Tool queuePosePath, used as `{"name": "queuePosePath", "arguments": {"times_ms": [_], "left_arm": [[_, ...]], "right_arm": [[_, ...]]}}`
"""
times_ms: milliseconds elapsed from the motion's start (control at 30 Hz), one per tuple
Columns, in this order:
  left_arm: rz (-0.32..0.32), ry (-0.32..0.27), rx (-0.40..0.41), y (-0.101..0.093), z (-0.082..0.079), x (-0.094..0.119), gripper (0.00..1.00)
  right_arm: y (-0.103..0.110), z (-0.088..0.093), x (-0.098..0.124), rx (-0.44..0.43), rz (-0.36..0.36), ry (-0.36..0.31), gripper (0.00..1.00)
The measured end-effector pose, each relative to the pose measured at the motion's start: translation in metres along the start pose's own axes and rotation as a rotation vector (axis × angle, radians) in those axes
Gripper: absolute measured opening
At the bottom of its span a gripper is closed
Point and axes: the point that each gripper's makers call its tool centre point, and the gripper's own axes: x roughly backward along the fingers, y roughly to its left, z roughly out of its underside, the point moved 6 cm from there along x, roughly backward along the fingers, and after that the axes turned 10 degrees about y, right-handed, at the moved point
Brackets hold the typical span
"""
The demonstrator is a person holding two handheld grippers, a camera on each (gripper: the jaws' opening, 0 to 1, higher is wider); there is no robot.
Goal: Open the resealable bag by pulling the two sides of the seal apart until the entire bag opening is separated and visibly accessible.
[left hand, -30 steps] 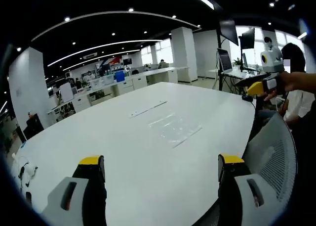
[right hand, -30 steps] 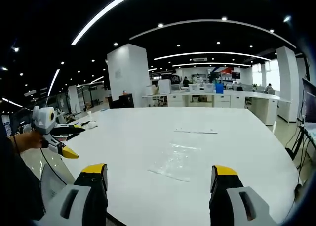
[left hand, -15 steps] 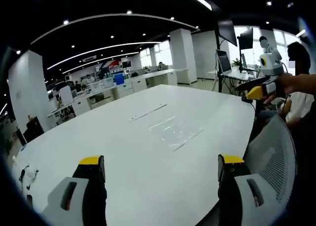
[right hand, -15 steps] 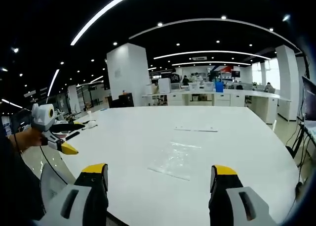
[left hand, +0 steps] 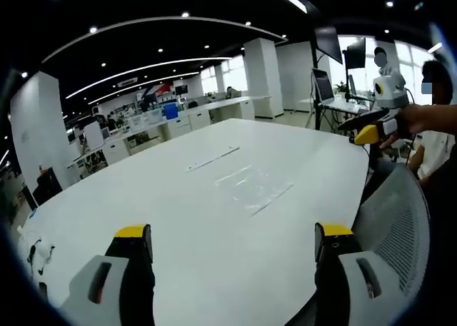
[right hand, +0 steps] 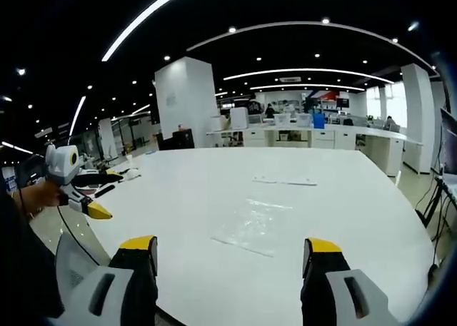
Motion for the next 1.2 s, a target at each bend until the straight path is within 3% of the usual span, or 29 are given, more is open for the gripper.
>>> {"name": "queuePosePath", "arguments": {"times_ms": [200,400,600,667,833,900,933,1000,1200], "left_arm": [[0.016,0.003,0.0,0.002,-0.002,-0.005,0.92],[0.017,0.018,-0.031,0.004,-0.002,-0.009,0.91],[0.019,0.024,-0.022,0.002,0.001,-0.014,0.88],[-0.007,-0.004,-0.016,0.004,-0.002,-0.016,0.83],[-0.014,-0.014,0.01,0.004,-0.006,-0.023,0.89],[0.027,0.0,0.008,0.0,-0.003,-0.027,0.89],[0.033,0.009,0.009,-0.001,-0.001,-0.03,0.9],[0.059,0.026,0.008,-0.004,0.003,-0.033,0.92],[0.073,0.043,0.005,-0.005,0.007,-0.035,0.92]], "right_arm": [[-0.001,-0.001,-0.011,0.022,-0.018,0.022,0.81],[-0.003,-0.004,-0.023,0.053,-0.034,0.015,0.72],[-0.004,0.0,-0.04,0.131,-0.058,0.073,0.68],[-0.006,0.004,-0.045,0.135,-0.047,0.093,0.66],[-0.006,0.011,-0.055,0.147,-0.042,0.12,0.66],[-0.007,0.014,-0.059,0.171,-0.022,0.155,0.68],[-0.009,0.016,-0.061,0.234,0.003,0.182,0.68],[-0.008,0.018,-0.066,0.283,0.009,0.199,0.69],[-0.006,0.014,-0.079,0.284,-0.019,0.196,0.68]]}}
